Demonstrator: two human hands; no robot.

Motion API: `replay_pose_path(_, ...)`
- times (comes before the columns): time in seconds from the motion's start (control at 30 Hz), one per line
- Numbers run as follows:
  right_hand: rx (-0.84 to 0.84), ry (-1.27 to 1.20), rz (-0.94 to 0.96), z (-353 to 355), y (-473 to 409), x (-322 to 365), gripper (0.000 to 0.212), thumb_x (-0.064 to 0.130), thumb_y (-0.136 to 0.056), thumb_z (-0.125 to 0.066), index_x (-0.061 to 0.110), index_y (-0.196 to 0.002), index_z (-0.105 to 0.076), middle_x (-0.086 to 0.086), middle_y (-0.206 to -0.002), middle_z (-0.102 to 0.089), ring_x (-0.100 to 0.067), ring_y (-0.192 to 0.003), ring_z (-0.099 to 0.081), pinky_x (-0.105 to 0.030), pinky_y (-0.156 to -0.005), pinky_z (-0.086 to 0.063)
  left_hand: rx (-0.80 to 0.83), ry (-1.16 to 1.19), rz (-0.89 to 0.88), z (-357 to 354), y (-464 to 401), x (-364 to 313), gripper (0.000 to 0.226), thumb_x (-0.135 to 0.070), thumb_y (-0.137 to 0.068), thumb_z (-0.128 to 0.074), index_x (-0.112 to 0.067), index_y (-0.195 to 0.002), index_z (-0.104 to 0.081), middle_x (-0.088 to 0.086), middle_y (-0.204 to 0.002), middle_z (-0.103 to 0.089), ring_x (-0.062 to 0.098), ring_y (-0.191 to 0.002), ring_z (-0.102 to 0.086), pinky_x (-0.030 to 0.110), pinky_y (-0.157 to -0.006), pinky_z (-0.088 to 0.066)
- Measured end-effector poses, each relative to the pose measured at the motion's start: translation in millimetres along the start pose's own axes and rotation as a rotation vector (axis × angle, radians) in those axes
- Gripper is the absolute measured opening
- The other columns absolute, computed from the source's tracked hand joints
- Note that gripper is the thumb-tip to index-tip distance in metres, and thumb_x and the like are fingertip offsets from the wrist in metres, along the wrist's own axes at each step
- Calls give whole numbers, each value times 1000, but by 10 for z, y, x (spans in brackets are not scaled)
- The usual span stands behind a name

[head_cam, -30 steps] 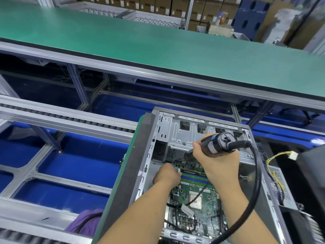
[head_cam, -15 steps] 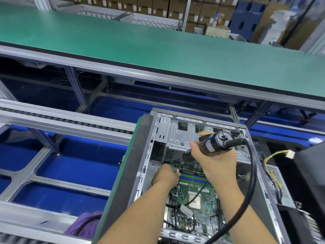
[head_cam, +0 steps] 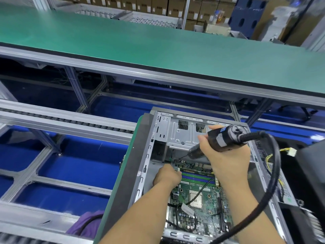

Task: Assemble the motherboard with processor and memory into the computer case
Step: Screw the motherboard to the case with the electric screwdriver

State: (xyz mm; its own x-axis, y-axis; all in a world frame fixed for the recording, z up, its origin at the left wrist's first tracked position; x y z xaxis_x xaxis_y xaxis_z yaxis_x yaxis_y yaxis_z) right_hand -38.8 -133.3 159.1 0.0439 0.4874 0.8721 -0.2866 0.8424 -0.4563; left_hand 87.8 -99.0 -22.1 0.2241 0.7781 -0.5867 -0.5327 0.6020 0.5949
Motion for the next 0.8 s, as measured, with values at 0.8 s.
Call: replay_pose_path(0.8, -27, -46, -23, 17, 91, -73, 18, 43, -74, -75, 48, -90, -70, 18, -75, -73, 3, -70, -70, -7, -66, -51, -18, -43, -11, -39, -53, 22, 54, -43, -96, -54, -14, -141, -45, 6, -132, -57, 24, -99, -55, 29, -80, -43)
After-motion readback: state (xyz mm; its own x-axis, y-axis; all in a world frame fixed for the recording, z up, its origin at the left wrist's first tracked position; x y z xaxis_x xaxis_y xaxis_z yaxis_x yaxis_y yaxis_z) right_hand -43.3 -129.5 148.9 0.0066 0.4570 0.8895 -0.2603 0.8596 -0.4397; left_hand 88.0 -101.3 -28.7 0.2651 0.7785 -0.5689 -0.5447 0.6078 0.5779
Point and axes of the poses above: each hand's wrist, its own y-axis away from the middle knuckle, its own z-axis out of the back of the hand, x = y × z, the point moved 2 cm from there along -y, towards the middle knuckle
